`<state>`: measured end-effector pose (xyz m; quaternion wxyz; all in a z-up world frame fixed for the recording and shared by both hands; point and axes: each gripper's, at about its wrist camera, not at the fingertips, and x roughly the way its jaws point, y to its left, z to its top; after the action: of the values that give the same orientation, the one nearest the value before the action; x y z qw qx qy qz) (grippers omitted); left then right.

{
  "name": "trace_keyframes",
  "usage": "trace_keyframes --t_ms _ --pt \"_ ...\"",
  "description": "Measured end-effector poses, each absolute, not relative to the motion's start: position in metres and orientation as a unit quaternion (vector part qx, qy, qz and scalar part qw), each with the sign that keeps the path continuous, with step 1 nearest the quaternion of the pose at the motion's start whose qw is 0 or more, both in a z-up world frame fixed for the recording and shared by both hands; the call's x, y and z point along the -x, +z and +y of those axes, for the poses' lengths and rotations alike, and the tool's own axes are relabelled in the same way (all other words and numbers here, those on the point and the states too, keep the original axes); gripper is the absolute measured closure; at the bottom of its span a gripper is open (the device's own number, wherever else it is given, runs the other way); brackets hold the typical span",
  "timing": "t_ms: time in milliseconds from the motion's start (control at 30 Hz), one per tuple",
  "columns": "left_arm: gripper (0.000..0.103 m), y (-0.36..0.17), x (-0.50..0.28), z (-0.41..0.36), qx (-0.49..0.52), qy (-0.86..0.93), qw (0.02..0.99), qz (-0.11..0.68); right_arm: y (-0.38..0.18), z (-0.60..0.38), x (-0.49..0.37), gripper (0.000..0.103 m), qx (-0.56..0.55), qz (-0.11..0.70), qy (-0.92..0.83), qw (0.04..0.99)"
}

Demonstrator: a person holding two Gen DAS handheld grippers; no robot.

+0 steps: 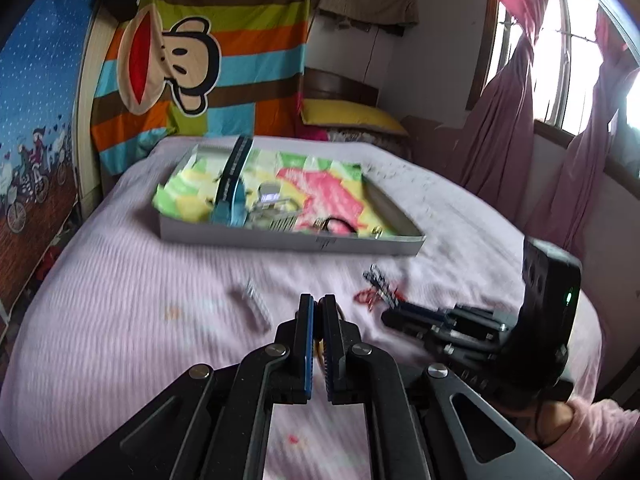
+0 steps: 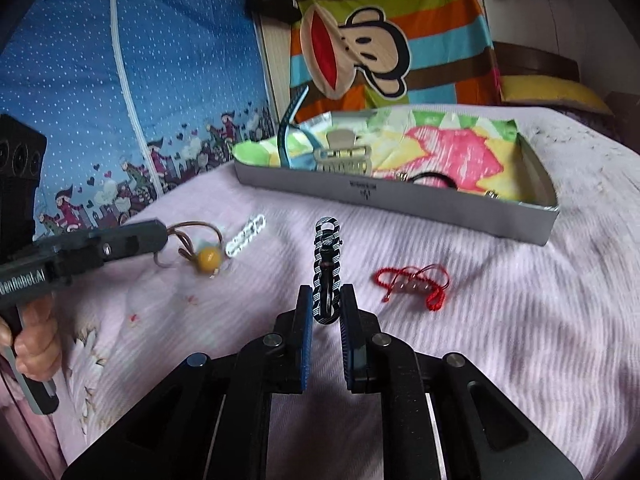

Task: Organize jewelry
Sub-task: 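Grasp the brown beaded hair tie with the left tool while the right tool grasps the striped clip, then carry the hair tie and striped clip into the tray and open both tools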

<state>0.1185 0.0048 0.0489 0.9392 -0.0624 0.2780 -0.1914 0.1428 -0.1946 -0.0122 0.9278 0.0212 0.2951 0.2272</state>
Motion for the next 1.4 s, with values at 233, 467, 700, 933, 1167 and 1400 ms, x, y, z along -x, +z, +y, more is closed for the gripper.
trace_keyframes --t_ms 233,467,700,933,1167,1400 --pt "0.099 0.074 -0.139 -0.015 0.059 -0.204 0.944 0.252 0.005 -0.206 -0.141 0.091 -0.037 0.268 0.219 0.937" --pt "0.099 0.092 -0.195 -0.036 0.063 -0.198 0.949 0.236 0.031 -0.221 -0.166 0.091 -0.041 0.245 0.192 0.949" --pt "0.099 0.087 -0.259 -0.061 0.064 -0.181 0.949 0.249 0.048 -0.242 -0.217 0.091 -0.046 0.252 0.157 0.954" --pt "0.099 0.063 -0.308 -0.07 0.081 -0.171 0.935 0.301 0.041 -0.251 -0.273 0.091 -0.051 0.293 0.133 0.945" --pt "0.099 0.036 -0.328 -0.071 0.096 -0.165 0.921 0.341 0.017 -0.253 -0.315 0.091 -0.059 0.359 0.128 0.923" --pt "0.098 0.027 -0.329 -0.075 0.088 -0.159 0.918 0.354 -0.001 -0.244 -0.324 0.091 -0.037 0.394 0.125 0.91"
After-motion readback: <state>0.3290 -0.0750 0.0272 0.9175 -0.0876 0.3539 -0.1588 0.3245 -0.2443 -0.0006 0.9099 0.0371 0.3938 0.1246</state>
